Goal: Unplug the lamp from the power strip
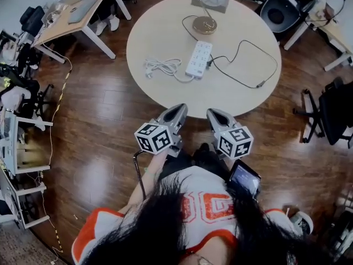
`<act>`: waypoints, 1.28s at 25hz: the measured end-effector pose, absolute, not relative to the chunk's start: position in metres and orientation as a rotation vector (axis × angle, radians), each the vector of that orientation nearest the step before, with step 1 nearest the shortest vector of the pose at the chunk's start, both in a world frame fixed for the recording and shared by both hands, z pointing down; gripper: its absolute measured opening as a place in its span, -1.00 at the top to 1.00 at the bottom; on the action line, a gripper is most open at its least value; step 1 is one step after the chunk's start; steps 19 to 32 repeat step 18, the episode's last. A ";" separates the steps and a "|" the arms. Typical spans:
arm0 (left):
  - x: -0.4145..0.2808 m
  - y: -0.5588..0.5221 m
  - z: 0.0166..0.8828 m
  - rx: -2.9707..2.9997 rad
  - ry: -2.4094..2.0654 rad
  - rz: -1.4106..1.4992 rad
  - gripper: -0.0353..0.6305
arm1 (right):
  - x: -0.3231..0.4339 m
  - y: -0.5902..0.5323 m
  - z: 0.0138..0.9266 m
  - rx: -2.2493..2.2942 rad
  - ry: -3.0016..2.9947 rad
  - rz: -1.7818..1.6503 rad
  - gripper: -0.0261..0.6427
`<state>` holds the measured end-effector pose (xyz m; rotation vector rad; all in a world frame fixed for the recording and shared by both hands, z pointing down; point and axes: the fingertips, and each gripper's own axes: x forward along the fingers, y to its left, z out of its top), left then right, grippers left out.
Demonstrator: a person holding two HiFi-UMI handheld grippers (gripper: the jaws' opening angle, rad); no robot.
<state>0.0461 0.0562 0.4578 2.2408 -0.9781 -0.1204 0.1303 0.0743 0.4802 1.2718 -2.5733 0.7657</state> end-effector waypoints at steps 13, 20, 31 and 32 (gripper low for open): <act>0.002 0.068 0.459 2.257 -0.901 -0.128 0.89 | 0.084 0.092 0.479 1.333 -2.532 0.765 0.92; -0.002 0.069 0.460 2.270 -0.868 -0.117 0.89 | 0.079 0.097 0.480 1.372 -2.510 0.780 0.92; -0.002 0.069 0.460 2.270 -0.868 -0.117 0.89 | 0.079 0.097 0.480 1.372 -2.510 0.780 0.92; -0.002 0.069 0.460 2.270 -0.868 -0.117 0.89 | 0.079 0.097 0.480 1.372 -2.510 0.780 0.92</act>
